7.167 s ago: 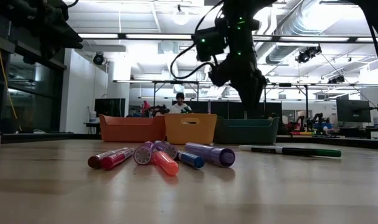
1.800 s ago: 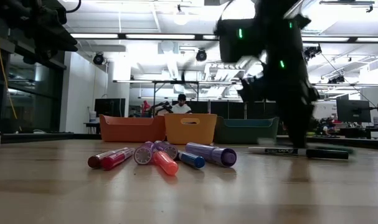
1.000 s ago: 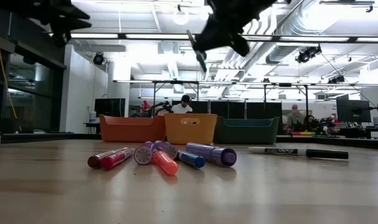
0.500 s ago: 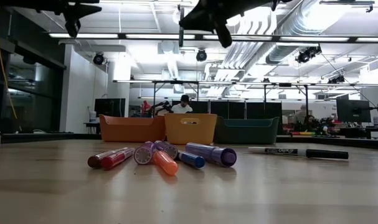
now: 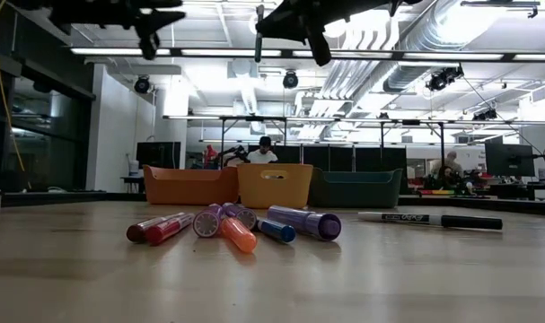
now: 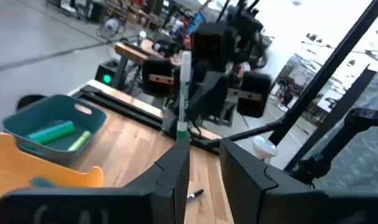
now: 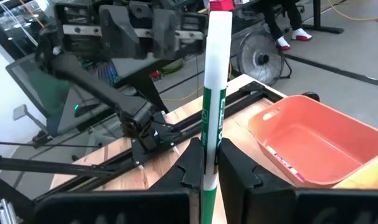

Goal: Pick & Place Markers
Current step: Put the green marker into the orange bin

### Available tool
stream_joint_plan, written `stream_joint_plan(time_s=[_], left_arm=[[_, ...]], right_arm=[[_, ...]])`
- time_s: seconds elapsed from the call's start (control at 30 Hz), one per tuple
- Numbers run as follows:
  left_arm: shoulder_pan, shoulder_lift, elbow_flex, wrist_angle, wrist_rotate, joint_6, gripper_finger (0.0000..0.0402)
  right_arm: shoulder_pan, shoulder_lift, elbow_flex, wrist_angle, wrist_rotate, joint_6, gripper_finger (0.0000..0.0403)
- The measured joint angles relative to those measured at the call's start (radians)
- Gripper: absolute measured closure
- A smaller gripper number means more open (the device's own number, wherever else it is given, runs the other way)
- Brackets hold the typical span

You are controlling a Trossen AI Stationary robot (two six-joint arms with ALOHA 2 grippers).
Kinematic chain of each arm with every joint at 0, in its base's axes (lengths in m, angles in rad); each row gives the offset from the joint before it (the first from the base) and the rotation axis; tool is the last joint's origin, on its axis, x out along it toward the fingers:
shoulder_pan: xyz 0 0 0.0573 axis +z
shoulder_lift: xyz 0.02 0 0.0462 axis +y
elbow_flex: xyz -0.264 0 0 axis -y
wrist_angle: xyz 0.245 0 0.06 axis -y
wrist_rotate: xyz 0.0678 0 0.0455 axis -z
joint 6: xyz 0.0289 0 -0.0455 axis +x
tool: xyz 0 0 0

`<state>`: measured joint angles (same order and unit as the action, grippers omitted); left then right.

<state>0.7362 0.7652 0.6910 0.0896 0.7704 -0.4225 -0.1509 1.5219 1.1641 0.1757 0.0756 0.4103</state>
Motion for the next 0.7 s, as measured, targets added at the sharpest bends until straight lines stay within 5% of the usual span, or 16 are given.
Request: stream_joint_plan(time_s=[0.7], left_arm=[[-0.272, 0.391, 0.0, 0.534, -0.138, -0.054, 0.0314]], right_arm=[[0.0, 0.0, 0.0, -0.062, -0.057, -0.011, 0.0386]])
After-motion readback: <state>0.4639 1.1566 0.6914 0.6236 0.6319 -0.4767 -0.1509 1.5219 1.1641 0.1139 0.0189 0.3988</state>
